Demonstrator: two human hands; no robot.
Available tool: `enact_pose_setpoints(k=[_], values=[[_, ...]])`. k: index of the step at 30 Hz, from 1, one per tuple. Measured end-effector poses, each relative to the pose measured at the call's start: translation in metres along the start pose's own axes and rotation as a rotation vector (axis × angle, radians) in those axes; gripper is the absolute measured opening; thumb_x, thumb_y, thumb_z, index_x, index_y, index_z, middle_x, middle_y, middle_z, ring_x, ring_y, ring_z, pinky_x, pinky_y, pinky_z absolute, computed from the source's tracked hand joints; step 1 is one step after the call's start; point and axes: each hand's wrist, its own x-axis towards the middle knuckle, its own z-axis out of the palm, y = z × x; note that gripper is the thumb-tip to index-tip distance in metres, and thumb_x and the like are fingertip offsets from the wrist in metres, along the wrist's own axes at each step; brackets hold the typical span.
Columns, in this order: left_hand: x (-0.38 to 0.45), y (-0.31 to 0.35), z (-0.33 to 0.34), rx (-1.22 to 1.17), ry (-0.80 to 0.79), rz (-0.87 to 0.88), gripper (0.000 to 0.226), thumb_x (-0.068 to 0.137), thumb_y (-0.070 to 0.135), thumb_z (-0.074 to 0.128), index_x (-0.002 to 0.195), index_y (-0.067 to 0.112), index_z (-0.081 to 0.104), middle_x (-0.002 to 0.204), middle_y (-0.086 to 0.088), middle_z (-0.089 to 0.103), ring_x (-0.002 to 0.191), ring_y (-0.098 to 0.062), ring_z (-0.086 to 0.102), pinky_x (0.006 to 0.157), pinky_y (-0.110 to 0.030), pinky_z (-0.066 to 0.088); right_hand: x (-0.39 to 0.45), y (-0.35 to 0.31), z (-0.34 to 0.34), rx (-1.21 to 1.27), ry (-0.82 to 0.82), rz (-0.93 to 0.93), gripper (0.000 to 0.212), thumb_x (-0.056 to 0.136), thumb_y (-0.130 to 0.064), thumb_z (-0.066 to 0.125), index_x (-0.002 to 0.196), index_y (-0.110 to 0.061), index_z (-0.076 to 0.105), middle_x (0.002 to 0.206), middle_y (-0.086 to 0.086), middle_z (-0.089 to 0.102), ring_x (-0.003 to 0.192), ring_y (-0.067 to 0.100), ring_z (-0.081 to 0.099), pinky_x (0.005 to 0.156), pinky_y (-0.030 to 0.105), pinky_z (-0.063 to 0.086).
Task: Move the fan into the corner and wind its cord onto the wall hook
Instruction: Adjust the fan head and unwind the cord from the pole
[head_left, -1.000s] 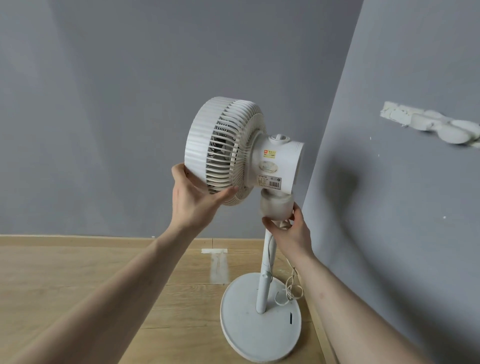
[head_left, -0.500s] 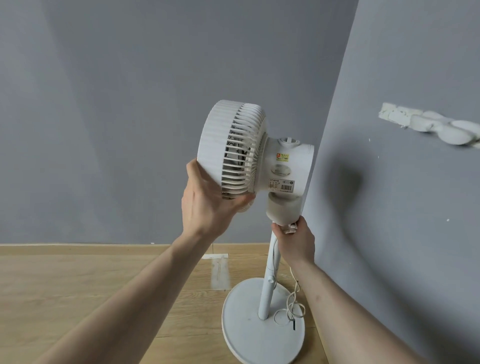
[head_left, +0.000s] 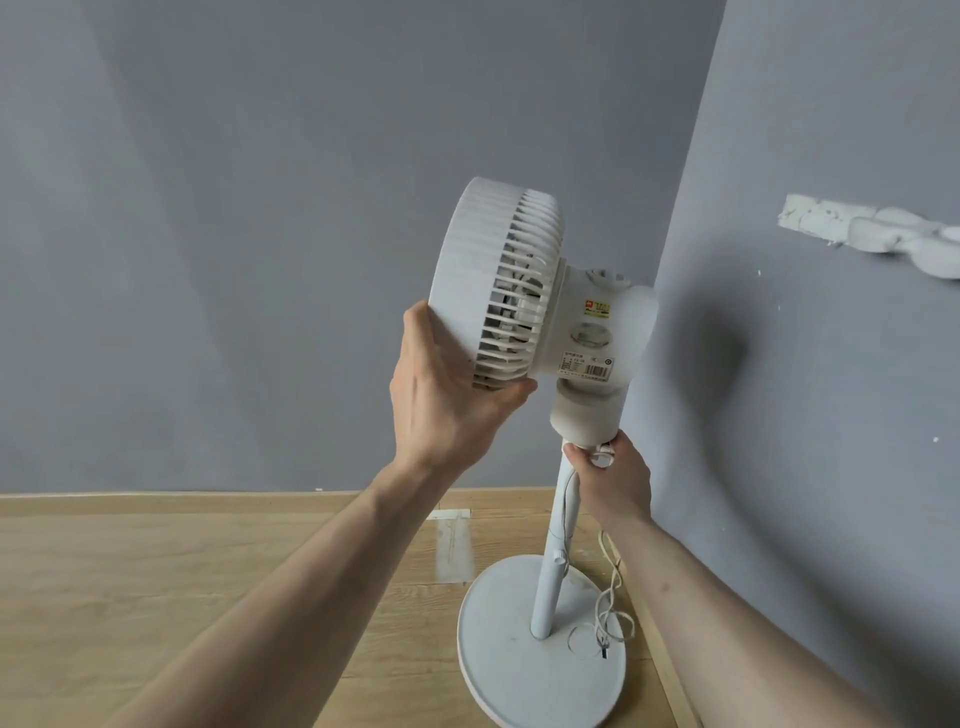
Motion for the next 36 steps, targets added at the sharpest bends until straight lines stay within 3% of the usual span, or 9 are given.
enact_pose_setpoints(k=[5, 13, 19, 26, 36], values=[[0.001, 0.006, 0.002, 0.0, -0.02, 0.063, 0.086, 0.052, 0.038, 0.094, 0.113, 0.025, 0.036, 0.105, 0.013, 0.056, 0.088, -0.011, 0.054, 0.066, -0.026, 0.044, 0.001, 0.0, -0.002, 0.008, 0.014, 0.014, 0.023, 0.088, -0.038, 0.072, 0.101, -0.022, 0.063, 0.09, -0.01, 0.068, 0.076, 0.008, 0.061, 0.061, 0.022, 0.041], [0.001, 0.004, -0.001, 0.023, -0.022, 0.13, 0.088, 0.053, 0.038, 0.094, 0.119, 0.021, 0.037, 0.106, 0.016, 0.051, 0.09, -0.008, 0.051, 0.068, -0.022, 0.04, 0.001, 0.001, 0.001, 0.037, 0.061, 0.014, 0.025, 0.086, -0.039, 0.074, 0.099, -0.021, 0.062, 0.094, -0.007, 0.07, 0.086, 0.019, 0.064, 0.074, 0.031, 0.046], [0.005, 0.001, -0.002, 0.031, -0.026, 0.131, 0.089, 0.054, 0.04, 0.093, 0.121, 0.021, 0.038, 0.108, 0.015, 0.053, 0.092, -0.01, 0.053, 0.068, -0.022, 0.041, 0.003, -0.002, 0.005, 0.042, 0.049, 0.011, 0.024, 0.088, -0.035, 0.073, 0.101, -0.019, 0.061, 0.092, -0.008, 0.066, 0.085, 0.019, 0.06, 0.075, 0.029, 0.042], [0.006, -0.008, -0.009, 0.03, 0.04, 0.116, 0.087, 0.053, 0.038, 0.094, 0.116, 0.015, 0.04, 0.102, 0.014, 0.054, 0.086, -0.007, 0.05, 0.068, -0.029, 0.046, 0.005, -0.009, 0.018, 0.086, 0.036, -0.018, 0.02, 0.087, -0.029, 0.073, 0.101, -0.02, 0.063, 0.09, -0.011, 0.066, 0.09, 0.018, 0.064, 0.082, 0.035, 0.052], [0.004, -0.018, -0.007, 0.027, 0.051, 0.063, 0.09, 0.054, 0.042, 0.094, 0.12, 0.015, 0.038, 0.105, 0.018, 0.05, 0.087, -0.002, 0.046, 0.071, -0.028, 0.043, 0.011, -0.008, 0.027, 0.056, 0.072, -0.043, 0.018, 0.086, -0.03, 0.073, 0.095, -0.024, 0.059, 0.082, -0.016, 0.062, 0.085, 0.016, 0.06, 0.076, 0.031, 0.047]])
